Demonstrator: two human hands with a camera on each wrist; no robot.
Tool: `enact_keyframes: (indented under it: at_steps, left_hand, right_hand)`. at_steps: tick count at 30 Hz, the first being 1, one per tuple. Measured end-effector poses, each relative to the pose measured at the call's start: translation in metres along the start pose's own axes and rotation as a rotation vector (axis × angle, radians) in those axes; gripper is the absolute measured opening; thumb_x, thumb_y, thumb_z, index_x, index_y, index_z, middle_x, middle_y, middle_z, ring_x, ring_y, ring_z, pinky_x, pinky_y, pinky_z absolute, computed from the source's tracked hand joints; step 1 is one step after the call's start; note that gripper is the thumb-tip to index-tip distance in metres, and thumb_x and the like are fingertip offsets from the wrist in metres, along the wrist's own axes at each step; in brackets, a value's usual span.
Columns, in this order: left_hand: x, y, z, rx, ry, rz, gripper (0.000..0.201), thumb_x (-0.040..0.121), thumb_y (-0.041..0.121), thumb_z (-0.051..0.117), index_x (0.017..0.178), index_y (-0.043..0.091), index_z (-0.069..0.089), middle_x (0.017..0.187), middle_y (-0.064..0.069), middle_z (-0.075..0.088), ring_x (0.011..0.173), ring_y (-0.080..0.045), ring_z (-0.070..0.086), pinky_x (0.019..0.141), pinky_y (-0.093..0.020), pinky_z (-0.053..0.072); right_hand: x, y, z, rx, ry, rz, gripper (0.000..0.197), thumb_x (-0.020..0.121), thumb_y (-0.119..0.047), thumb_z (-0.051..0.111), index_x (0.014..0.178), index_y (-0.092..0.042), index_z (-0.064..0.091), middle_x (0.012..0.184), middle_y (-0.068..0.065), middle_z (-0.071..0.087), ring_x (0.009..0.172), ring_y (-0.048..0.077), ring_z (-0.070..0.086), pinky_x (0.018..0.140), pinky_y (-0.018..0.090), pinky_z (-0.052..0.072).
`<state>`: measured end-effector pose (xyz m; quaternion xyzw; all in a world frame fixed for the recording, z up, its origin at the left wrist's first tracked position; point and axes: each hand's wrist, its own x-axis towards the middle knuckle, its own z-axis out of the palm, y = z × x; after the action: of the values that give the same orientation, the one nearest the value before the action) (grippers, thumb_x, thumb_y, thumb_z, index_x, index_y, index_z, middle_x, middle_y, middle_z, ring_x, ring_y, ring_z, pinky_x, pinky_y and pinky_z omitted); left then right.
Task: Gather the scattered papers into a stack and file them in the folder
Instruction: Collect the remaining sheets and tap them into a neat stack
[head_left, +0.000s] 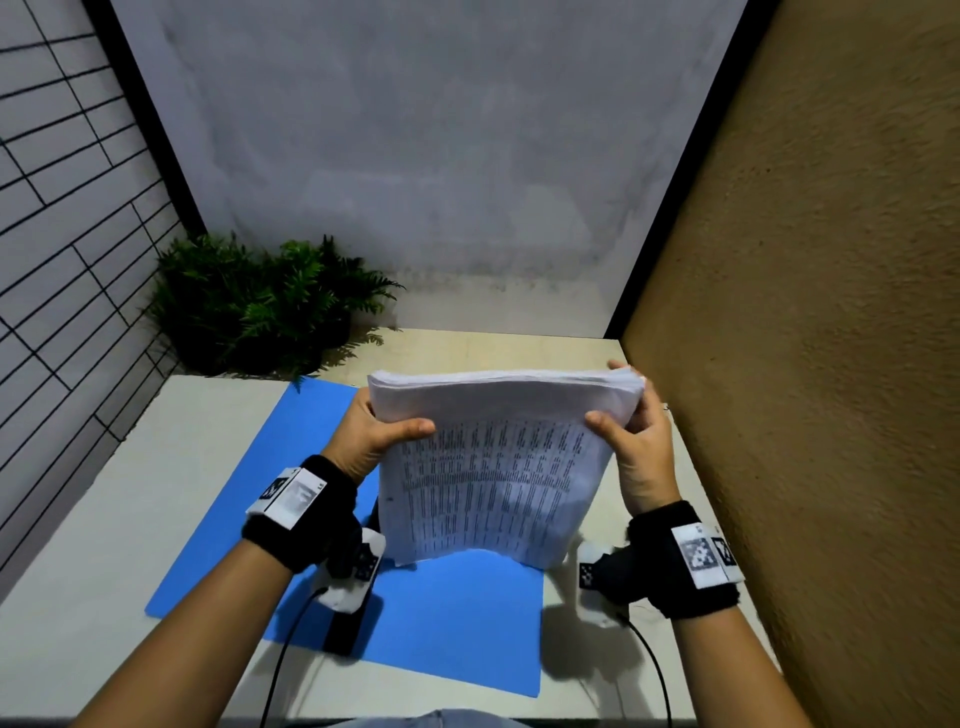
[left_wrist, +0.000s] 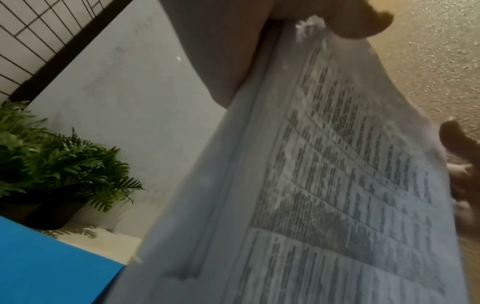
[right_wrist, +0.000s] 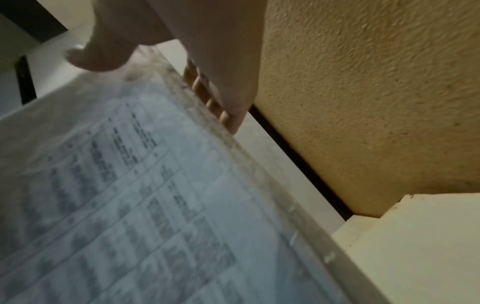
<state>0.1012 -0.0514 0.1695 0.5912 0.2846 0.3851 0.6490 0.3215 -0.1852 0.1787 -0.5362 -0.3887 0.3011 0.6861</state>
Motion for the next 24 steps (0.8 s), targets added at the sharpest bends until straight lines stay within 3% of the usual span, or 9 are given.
enact_keyframes:
  at_steps: [4, 7, 9, 12, 15, 18, 22, 24]
  left_hand:
    - [0.003, -0.001, 0.000, 0.001, -0.039, 0.005, 0.084, 0.018, 0.058, 0.085, 0.091, 0.024, 0.061, 0.077, 0.018, 0.075, 0.076, 0.000, 0.068, 0.069, -0.016, 0.055]
    - [0.004, -0.004, -0.003, 0.002, -0.056, -0.004, 0.086, 0.018, 0.057, 0.085, 0.094, 0.025, 0.060, 0.079, 0.019, 0.075, 0.078, 0.002, 0.067, 0.070, -0.015, 0.055]
    - [0.004, -0.007, -0.004, 0.007, -0.062, -0.011, 0.087, 0.018, 0.057, 0.086, 0.094, 0.025, 0.060, 0.080, 0.018, 0.075, 0.078, 0.002, 0.067, 0.072, -0.016, 0.055]
    - [0.005, -0.008, -0.005, 0.006, -0.048, -0.025, 0.086, 0.017, 0.055, 0.087, 0.093, 0.024, 0.061, 0.079, 0.017, 0.075, 0.078, 0.001, 0.068, 0.073, -0.018, 0.056]
    - [0.005, -0.008, -0.005, 0.025, -0.054, -0.035, 0.085, 0.017, 0.055, 0.087, 0.093, 0.025, 0.062, 0.080, 0.017, 0.075, 0.079, 0.000, 0.067, 0.075, -0.019, 0.057]
    - [0.005, -0.008, -0.004, 0.026, -0.047, -0.037, 0.085, 0.016, 0.055, 0.087, 0.091, 0.024, 0.062, 0.078, 0.016, 0.075, 0.077, -0.001, 0.067, 0.074, -0.018, 0.056]
    - [0.005, -0.007, -0.005, 0.021, -0.042, -0.038, 0.086, 0.015, 0.055, 0.087, 0.091, 0.024, 0.062, 0.077, 0.017, 0.074, 0.076, 0.001, 0.067, 0.072, -0.017, 0.056]
    - [0.005, -0.008, -0.006, 0.018, -0.035, -0.039, 0.085, 0.015, 0.055, 0.087, 0.090, 0.024, 0.062, 0.076, 0.017, 0.074, 0.075, 0.001, 0.067, 0.070, -0.016, 0.056]
  right_hand:
    - [-0.003, -0.003, 0.003, -0.012, 0.023, -0.007, 0.086, 0.039, -0.043, 0.087, 0.115, -0.030, 0.049, 0.108, -0.003, 0.061, 0.088, -0.004, 0.065, 0.073, 0.013, 0.053]
    - [-0.002, -0.005, 0.008, -0.031, -0.001, 0.007, 0.096, 0.042, -0.038, 0.087, 0.124, -0.030, 0.040, 0.114, -0.007, 0.057, 0.093, -0.010, 0.063, 0.076, 0.009, 0.050]
    - [-0.003, -0.006, 0.013, -0.059, 0.003, 0.002, 0.106, 0.040, -0.048, 0.087, 0.129, -0.029, 0.033, 0.118, -0.009, 0.054, 0.096, -0.013, 0.060, 0.079, 0.007, 0.048]
    - [-0.006, -0.009, 0.017, -0.074, 0.011, 0.020, 0.123, 0.034, -0.066, 0.079, 0.138, -0.026, 0.027, 0.132, 0.000, 0.048, 0.111, 0.000, 0.056, 0.088, 0.014, 0.051]
    - [-0.005, -0.013, 0.017, -0.113, 0.043, 0.029, 0.124, 0.039, -0.067, 0.078, 0.141, -0.022, 0.026, 0.144, 0.010, 0.041, 0.129, 0.020, 0.045, 0.108, 0.041, 0.041]
    - [-0.005, -0.012, 0.017, -0.151, 0.063, 0.031, 0.122, 0.041, -0.068, 0.077, 0.142, -0.025, 0.025, 0.146, 0.007, 0.039, 0.134, 0.021, 0.039, 0.111, 0.046, 0.036]
    - [-0.004, -0.013, 0.017, -0.172, 0.051, 0.052, 0.119, 0.044, -0.055, 0.081, 0.143, -0.021, 0.023, 0.141, 0.008, 0.043, 0.127, 0.018, 0.046, 0.110, 0.038, 0.039]
    - [-0.003, -0.012, 0.019, -0.182, 0.062, 0.057, 0.117, 0.046, -0.055, 0.082, 0.142, -0.018, 0.025, 0.142, 0.013, 0.042, 0.130, 0.024, 0.045, 0.110, 0.045, 0.038]
